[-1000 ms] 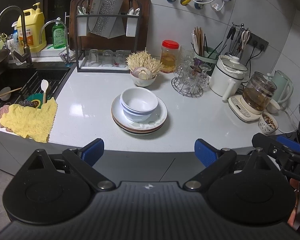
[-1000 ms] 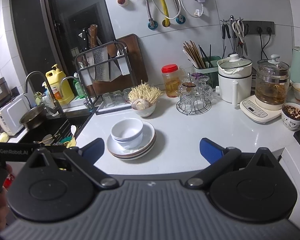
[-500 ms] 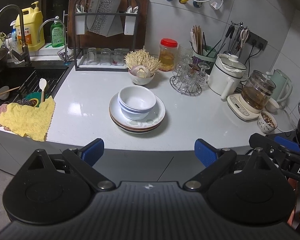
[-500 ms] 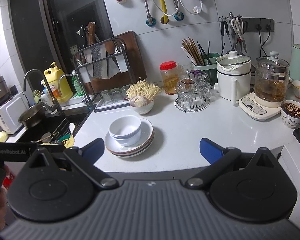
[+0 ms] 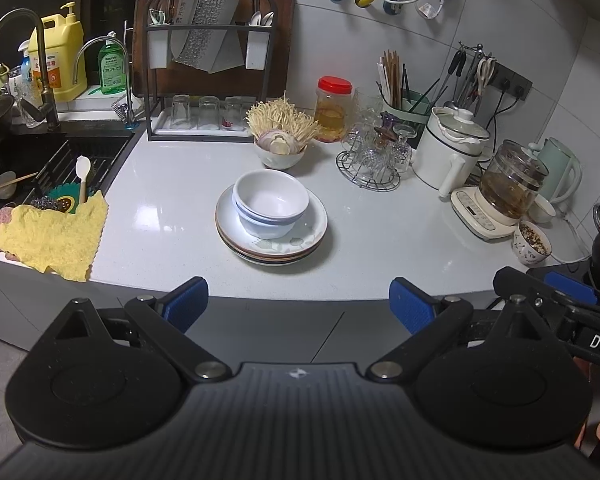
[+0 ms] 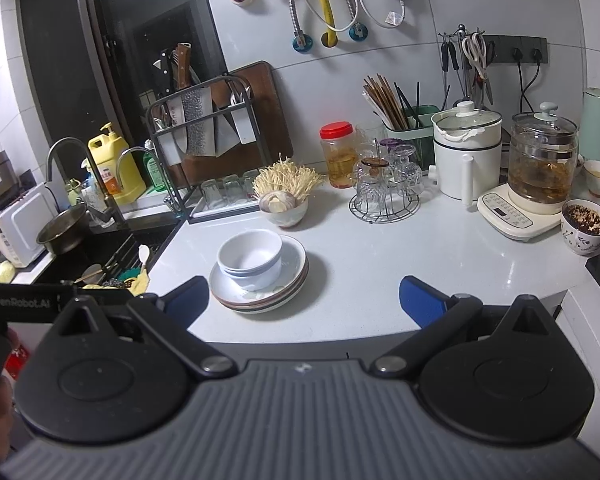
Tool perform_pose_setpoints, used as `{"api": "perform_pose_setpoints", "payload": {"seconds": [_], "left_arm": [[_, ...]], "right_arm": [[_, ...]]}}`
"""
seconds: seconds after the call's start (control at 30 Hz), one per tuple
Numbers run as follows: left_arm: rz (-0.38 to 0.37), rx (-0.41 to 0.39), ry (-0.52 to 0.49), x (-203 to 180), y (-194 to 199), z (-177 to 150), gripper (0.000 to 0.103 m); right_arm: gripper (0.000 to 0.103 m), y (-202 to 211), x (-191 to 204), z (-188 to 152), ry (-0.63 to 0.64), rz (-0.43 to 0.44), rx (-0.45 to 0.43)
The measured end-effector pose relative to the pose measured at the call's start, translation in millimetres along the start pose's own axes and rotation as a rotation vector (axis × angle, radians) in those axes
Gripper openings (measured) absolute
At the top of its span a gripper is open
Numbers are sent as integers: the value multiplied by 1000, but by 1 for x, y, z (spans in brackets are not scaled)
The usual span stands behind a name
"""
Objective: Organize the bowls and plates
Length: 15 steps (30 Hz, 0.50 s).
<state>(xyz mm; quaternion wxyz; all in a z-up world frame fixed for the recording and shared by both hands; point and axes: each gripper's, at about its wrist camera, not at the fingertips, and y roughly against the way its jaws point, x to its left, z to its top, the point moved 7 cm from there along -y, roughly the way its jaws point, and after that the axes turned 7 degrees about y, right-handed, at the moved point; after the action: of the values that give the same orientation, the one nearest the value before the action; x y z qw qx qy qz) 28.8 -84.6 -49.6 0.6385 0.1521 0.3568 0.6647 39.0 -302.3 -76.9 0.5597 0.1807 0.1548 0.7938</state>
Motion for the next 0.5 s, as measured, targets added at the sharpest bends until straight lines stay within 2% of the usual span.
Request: {"api": "perform_pose_setpoints", "payload": {"seconds": [0.5], "left_arm": [[4, 3, -12, 9, 4, -1, 99]], "right_arm": [[103, 1, 5, -1, 0, -2, 3]]}}
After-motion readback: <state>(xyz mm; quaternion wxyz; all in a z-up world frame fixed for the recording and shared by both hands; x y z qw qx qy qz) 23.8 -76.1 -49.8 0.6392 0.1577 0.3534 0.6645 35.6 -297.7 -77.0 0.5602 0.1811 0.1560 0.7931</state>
